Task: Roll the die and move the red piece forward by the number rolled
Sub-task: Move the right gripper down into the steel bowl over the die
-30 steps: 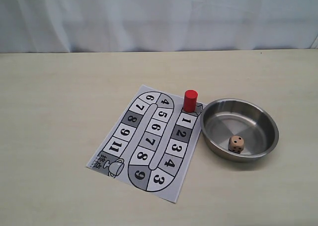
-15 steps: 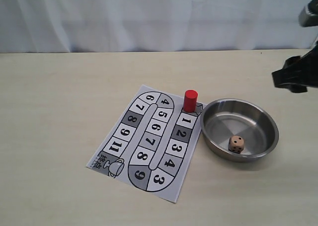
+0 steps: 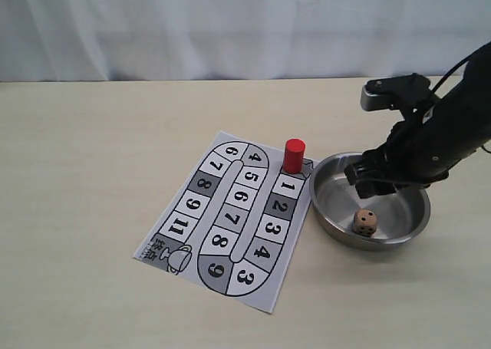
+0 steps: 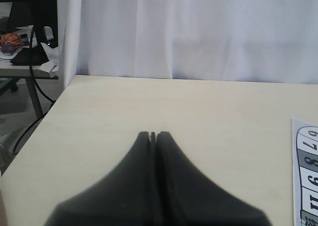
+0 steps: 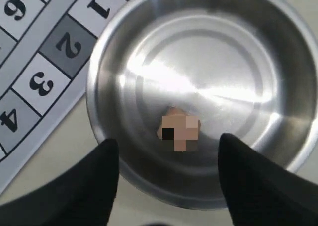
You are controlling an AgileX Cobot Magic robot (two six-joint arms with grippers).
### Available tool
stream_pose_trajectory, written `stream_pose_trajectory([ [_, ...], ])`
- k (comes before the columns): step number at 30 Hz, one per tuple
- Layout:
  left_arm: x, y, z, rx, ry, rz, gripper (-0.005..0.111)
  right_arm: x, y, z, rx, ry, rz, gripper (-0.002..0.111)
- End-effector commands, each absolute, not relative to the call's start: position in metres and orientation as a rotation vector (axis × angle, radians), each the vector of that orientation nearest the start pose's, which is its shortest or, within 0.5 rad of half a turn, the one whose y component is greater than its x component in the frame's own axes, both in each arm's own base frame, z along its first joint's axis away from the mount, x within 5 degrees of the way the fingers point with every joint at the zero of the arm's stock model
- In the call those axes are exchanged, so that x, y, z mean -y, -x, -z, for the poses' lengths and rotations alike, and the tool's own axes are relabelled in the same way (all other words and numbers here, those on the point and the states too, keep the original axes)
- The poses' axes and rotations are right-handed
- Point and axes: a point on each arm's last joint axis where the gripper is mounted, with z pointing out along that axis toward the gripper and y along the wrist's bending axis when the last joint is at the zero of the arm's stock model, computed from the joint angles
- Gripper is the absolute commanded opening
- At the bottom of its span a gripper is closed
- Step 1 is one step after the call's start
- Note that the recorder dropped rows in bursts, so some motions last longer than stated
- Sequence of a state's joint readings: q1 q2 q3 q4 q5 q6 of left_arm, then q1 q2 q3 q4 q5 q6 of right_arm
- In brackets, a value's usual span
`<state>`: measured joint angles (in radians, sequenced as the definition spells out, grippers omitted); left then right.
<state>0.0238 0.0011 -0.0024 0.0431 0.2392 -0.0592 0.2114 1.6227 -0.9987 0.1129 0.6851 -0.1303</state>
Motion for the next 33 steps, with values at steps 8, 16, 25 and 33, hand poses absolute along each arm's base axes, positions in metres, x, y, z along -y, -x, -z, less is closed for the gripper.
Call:
stream_pose_trajectory([
  [8, -0.002, -0.056, -0.193, -1.71, 0.046, -0.01, 0.0, -0.074, -0.316, -0.184, -2.825, 0.364, -0.129, 0.056],
  [16, -0.002, -0.055, -0.192, -1.714, 0.048, -0.008, 0.0, -0.075, -0.322, -0.171, -2.826, 0.363, -0.124, 0.056],
  [25, -0.002, -0.055, -0.192, -1.717, 0.048, -0.008, 0.0, -0.076, -0.325, -0.152, -2.874, 0.368, -0.119, 0.067],
  [33, -0.002, -0.055, -0.192, -1.717, 0.048, -0.008, 0.0, -0.076, -0.328, -0.133, -2.911, 0.369, -0.113, 0.063],
])
